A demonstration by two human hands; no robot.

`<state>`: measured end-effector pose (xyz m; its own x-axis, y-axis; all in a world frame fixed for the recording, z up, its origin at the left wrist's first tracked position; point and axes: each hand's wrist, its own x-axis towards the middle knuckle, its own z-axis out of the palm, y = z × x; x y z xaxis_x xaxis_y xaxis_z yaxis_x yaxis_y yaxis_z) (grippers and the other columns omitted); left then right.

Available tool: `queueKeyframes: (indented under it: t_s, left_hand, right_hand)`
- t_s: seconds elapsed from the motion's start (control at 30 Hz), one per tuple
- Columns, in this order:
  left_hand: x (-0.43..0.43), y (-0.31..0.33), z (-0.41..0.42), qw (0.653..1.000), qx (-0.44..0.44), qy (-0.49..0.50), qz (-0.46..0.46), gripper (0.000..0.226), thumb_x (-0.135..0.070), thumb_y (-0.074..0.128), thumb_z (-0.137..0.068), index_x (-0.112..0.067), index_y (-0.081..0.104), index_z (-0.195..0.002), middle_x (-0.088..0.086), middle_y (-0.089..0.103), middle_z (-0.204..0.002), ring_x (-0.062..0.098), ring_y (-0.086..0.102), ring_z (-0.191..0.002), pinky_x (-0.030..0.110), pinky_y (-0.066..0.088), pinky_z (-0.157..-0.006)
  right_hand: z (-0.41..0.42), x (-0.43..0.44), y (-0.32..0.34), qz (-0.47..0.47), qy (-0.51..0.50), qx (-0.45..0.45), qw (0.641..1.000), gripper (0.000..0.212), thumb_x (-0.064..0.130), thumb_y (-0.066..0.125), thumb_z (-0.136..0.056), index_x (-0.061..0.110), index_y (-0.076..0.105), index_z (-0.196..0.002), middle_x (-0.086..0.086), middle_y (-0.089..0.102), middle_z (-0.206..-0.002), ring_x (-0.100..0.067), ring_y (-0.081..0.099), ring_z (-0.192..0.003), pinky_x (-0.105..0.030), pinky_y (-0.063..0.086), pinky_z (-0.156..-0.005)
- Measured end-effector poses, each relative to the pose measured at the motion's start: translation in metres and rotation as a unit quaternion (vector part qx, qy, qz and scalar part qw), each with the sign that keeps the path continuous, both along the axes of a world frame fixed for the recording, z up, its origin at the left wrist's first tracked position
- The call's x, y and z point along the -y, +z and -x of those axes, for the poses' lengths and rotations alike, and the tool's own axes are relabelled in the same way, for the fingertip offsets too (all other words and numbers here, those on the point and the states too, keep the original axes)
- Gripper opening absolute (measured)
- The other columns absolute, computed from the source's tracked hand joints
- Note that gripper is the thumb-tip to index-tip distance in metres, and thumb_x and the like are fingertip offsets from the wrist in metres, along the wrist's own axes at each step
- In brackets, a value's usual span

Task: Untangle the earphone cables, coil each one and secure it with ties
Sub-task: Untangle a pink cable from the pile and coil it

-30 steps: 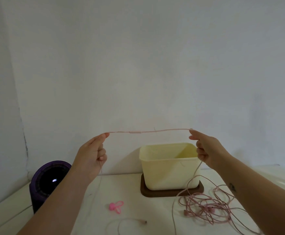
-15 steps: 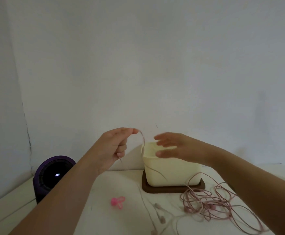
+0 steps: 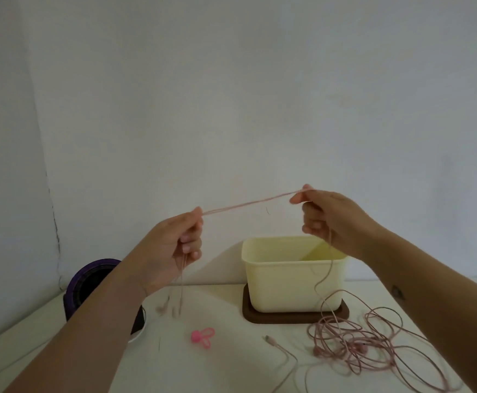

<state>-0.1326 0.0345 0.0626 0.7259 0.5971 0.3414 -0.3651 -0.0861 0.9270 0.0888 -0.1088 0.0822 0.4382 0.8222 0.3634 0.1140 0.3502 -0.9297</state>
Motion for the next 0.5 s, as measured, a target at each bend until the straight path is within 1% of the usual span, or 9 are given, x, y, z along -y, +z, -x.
queueKeyframes:
  t_s: [0.03,0.07,0.17,0.23,0.3,0.33,0.4,0.43,0.5]
  left_hand:
    - [-0.005,-0.001,0.002,1.000,0.009,0.009,0.017,0.025,-0.034,0.056,-0.078,-0.019,0.055,-0.058,-0.007,0.027,-0.051,0.005,0.029,-0.040,0.017,0.038,-0.045]
    - [-0.008,-0.001,0.003,0.999,0.017,0.016,0.034,0.024,-0.034,0.056,-0.078,-0.019,0.053,-0.059,-0.008,0.027,-0.050,0.004,0.029,-0.039,0.017,0.038,-0.045]
    - [-0.018,-0.003,0.005,0.992,0.064,0.006,0.110,0.022,-0.034,0.056,-0.079,-0.018,0.052,-0.064,-0.009,0.028,-0.048,0.003,0.030,-0.037,0.016,0.042,-0.045]
    - [-0.022,-0.005,0.004,0.980,0.107,-0.004,0.169,0.021,-0.032,0.054,-0.083,-0.018,0.053,-0.066,-0.010,0.028,-0.047,0.004,0.028,-0.034,0.015,0.043,-0.045]
    - [-0.027,-0.007,0.002,0.967,0.135,-0.003,0.217,0.024,-0.030,0.050,-0.090,-0.018,0.055,-0.070,-0.010,0.027,-0.045,0.005,0.026,-0.033,0.014,0.040,-0.044]
    - [-0.030,-0.009,0.001,0.959,0.147,-0.001,0.240,0.026,-0.030,0.048,-0.093,-0.018,0.056,-0.071,-0.010,0.027,-0.045,0.006,0.025,-0.032,0.014,0.038,-0.043]
    - [-0.035,-0.010,0.000,0.939,0.186,0.010,0.291,0.028,-0.030,0.045,-0.096,-0.017,0.057,-0.074,-0.009,0.027,-0.044,0.007,0.023,-0.031,0.013,0.037,-0.041]
    - [-0.037,-0.011,0.000,0.923,0.214,0.019,0.319,0.028,-0.029,0.045,-0.097,-0.017,0.058,-0.076,-0.009,0.027,-0.043,0.007,0.022,-0.031,0.013,0.036,-0.040]
    - [-0.040,-0.012,-0.003,0.890,0.271,0.044,0.365,0.025,-0.028,0.045,-0.099,-0.016,0.061,-0.085,-0.009,0.028,-0.043,0.008,0.021,-0.030,0.012,0.036,-0.040]
  right_hand:
    - [-0.004,0.001,0.001,-0.007,-0.019,-0.020,1.000,0.032,0.026,0.042,-0.100,0.009,0.063,-0.084,0.004,0.024,-0.052,-0.013,0.023,-0.048,-0.023,0.032,-0.050]
    - [-0.008,0.002,0.002,-0.001,-0.036,-0.014,0.999,0.031,0.027,0.042,-0.100,0.009,0.064,-0.085,0.004,0.024,-0.053,-0.013,0.022,-0.047,-0.024,0.033,-0.051]
    - [-0.011,0.002,0.005,0.045,-0.052,0.052,0.996,0.027,0.026,0.046,-0.099,0.010,0.064,-0.090,0.005,0.023,-0.052,-0.012,0.020,-0.045,-0.024,0.034,-0.053]
    - [-0.006,0.002,0.009,0.067,-0.034,0.099,0.992,0.019,0.023,0.053,-0.096,0.011,0.065,-0.089,0.007,0.025,-0.052,-0.011,0.022,-0.044,-0.023,0.035,-0.054]
    - [0.000,0.004,0.018,0.100,0.012,0.151,0.983,0.010,0.021,0.062,-0.089,0.012,0.064,-0.085,0.007,0.028,-0.052,-0.009,0.026,-0.045,-0.022,0.037,-0.057]
    - [0.003,0.006,0.022,0.131,0.047,0.176,0.975,0.011,0.022,0.065,-0.084,0.011,0.064,-0.088,0.008,0.030,-0.052,-0.008,0.028,-0.046,-0.021,0.038,-0.057]
    - [0.004,0.009,0.029,0.217,0.101,0.229,0.944,0.026,0.023,0.065,-0.081,0.005,0.065,-0.100,0.008,0.035,-0.052,-0.007,0.031,-0.045,-0.018,0.039,-0.055]
    - [0.003,0.010,0.030,0.262,0.108,0.263,0.922,0.028,0.021,0.064,-0.083,0.002,0.064,-0.103,0.008,0.038,-0.051,-0.007,0.032,-0.045,-0.018,0.040,-0.054]
    - [0.002,0.007,0.024,0.344,0.080,0.332,0.875,0.024,0.020,0.062,-0.088,0.001,0.066,-0.104,0.008,0.045,-0.050,-0.009,0.036,-0.047,-0.019,0.044,-0.056]
